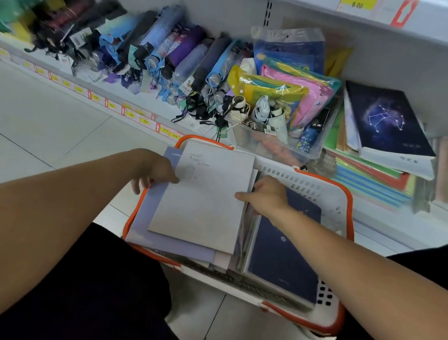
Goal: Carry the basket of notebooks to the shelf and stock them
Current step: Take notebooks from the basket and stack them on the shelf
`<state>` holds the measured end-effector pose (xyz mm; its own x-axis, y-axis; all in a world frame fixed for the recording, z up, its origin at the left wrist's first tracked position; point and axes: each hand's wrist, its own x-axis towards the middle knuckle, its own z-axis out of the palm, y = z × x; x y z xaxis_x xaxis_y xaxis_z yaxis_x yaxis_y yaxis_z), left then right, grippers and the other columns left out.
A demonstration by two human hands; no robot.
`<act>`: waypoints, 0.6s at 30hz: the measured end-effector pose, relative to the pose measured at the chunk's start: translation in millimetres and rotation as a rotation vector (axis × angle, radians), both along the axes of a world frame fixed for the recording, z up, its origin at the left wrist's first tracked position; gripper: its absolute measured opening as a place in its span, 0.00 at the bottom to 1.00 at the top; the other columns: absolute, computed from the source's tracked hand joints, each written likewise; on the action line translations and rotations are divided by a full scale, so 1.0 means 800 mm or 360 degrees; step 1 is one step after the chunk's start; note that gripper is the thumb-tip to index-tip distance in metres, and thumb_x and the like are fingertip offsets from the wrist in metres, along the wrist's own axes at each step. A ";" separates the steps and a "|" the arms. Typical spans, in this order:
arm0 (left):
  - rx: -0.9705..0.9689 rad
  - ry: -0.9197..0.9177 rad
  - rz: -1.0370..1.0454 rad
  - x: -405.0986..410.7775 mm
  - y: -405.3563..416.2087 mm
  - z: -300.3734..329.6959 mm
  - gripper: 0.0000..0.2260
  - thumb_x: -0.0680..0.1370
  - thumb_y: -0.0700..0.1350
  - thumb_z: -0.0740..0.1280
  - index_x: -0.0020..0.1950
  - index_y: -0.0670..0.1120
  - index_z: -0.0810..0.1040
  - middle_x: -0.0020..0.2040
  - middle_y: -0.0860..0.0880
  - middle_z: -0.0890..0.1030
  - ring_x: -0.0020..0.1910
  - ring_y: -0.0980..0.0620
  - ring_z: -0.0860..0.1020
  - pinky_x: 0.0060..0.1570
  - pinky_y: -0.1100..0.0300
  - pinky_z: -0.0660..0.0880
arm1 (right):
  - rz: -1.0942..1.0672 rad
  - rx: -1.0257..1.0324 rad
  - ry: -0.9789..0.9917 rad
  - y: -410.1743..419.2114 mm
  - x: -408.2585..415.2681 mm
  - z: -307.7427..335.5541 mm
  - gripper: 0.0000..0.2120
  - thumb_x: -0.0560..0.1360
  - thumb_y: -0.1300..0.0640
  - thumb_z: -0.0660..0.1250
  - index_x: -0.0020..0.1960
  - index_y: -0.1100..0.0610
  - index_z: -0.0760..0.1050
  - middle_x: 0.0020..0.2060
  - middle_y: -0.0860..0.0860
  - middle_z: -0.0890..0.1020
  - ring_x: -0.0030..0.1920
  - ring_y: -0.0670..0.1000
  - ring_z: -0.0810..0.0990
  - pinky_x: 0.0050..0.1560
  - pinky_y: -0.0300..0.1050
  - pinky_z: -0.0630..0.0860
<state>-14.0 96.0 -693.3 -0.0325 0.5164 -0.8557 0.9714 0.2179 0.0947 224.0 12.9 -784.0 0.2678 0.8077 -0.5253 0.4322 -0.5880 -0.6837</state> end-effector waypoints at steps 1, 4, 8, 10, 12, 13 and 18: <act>0.0036 -0.0076 0.0050 0.002 0.003 0.002 0.26 0.81 0.52 0.63 0.73 0.38 0.64 0.66 0.37 0.73 0.66 0.37 0.72 0.61 0.41 0.74 | 0.0000 -0.0005 0.0061 0.000 -0.002 0.003 0.17 0.66 0.48 0.80 0.43 0.60 0.81 0.40 0.51 0.84 0.42 0.52 0.84 0.45 0.53 0.84; 0.0073 -0.0293 0.0167 0.010 0.007 0.006 0.26 0.81 0.50 0.64 0.74 0.40 0.64 0.67 0.38 0.73 0.63 0.39 0.74 0.63 0.42 0.73 | -0.0060 -0.0086 0.0251 0.004 -0.008 0.004 0.18 0.66 0.48 0.81 0.48 0.57 0.82 0.45 0.50 0.85 0.47 0.50 0.83 0.45 0.48 0.84; 0.0070 -0.0345 0.0186 0.014 0.009 0.006 0.28 0.80 0.51 0.65 0.77 0.44 0.61 0.70 0.41 0.72 0.66 0.40 0.72 0.63 0.41 0.73 | -0.0102 -0.0144 0.0265 0.009 -0.009 -0.008 0.13 0.70 0.56 0.78 0.50 0.60 0.80 0.49 0.53 0.84 0.47 0.52 0.84 0.45 0.47 0.83; 0.0179 -0.0220 0.0122 0.010 0.011 0.003 0.28 0.81 0.50 0.64 0.78 0.45 0.59 0.74 0.41 0.66 0.69 0.38 0.70 0.62 0.41 0.74 | -0.0151 -0.0249 0.0357 0.015 -0.001 -0.007 0.14 0.72 0.59 0.76 0.55 0.62 0.78 0.53 0.55 0.84 0.51 0.54 0.83 0.49 0.51 0.83; 0.0200 -0.0106 0.0075 0.001 0.010 -0.002 0.28 0.81 0.48 0.63 0.78 0.43 0.57 0.76 0.39 0.62 0.70 0.37 0.68 0.62 0.42 0.73 | -0.0154 -0.0341 0.0449 0.018 0.015 0.009 0.11 0.76 0.62 0.71 0.57 0.62 0.75 0.49 0.55 0.83 0.48 0.54 0.82 0.44 0.50 0.81; 0.0154 -0.0116 0.0091 -0.005 0.009 -0.008 0.28 0.81 0.48 0.63 0.78 0.42 0.57 0.76 0.39 0.62 0.70 0.37 0.68 0.61 0.42 0.73 | -0.0125 -0.0371 0.0446 0.019 0.028 0.017 0.09 0.78 0.62 0.69 0.57 0.61 0.74 0.46 0.55 0.83 0.45 0.54 0.82 0.40 0.48 0.80; 0.0134 -0.0317 0.0209 -0.009 0.008 -0.026 0.25 0.81 0.48 0.63 0.76 0.43 0.60 0.75 0.40 0.64 0.67 0.39 0.72 0.60 0.46 0.74 | -0.0084 -0.0437 0.0468 0.023 0.082 0.023 0.17 0.77 0.56 0.71 0.63 0.61 0.75 0.49 0.57 0.84 0.49 0.55 0.82 0.47 0.48 0.80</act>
<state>-21.6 102.3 -714.0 0.0607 0.5885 -0.8062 0.8957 0.3244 0.3042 289.5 31.3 -765.5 0.1111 0.6157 -0.7801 0.2061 -0.7822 -0.5880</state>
